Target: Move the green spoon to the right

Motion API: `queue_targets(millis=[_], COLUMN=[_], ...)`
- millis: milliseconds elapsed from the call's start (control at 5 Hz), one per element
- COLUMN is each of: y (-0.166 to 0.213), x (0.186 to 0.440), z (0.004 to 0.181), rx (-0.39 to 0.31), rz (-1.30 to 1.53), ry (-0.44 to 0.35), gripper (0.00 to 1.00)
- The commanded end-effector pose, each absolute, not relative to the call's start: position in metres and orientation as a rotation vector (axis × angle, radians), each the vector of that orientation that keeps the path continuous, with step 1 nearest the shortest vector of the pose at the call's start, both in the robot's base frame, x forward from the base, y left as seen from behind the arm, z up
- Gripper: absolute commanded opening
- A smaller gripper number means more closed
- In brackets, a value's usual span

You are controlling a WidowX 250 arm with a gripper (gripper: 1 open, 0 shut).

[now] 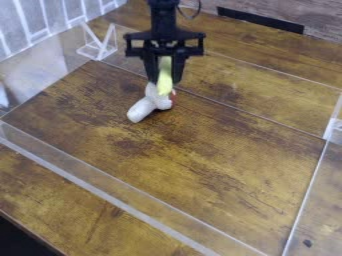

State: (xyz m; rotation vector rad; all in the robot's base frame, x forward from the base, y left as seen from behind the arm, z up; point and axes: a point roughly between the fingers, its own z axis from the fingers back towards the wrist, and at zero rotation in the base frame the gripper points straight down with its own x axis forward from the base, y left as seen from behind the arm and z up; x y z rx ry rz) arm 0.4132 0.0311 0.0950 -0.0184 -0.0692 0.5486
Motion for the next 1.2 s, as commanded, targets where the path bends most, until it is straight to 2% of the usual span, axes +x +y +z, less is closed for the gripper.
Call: queue_targets(millis=[0, 200, 400, 1000], y=[0.017, 0.000, -0.016, -0.125], x=[0.418, 0.414, 0.410, 0.379], z=[0.165, 0.184, 0.188, 0.177], rx=[-0.042, -0.051, -0.055, -0.070], rz=[0.555, 0.534, 0.526, 0.410], ry=[-0.202, -0.230, -0.243, -0.216], gripper=[0.00, 0.00, 0.00, 0.00])
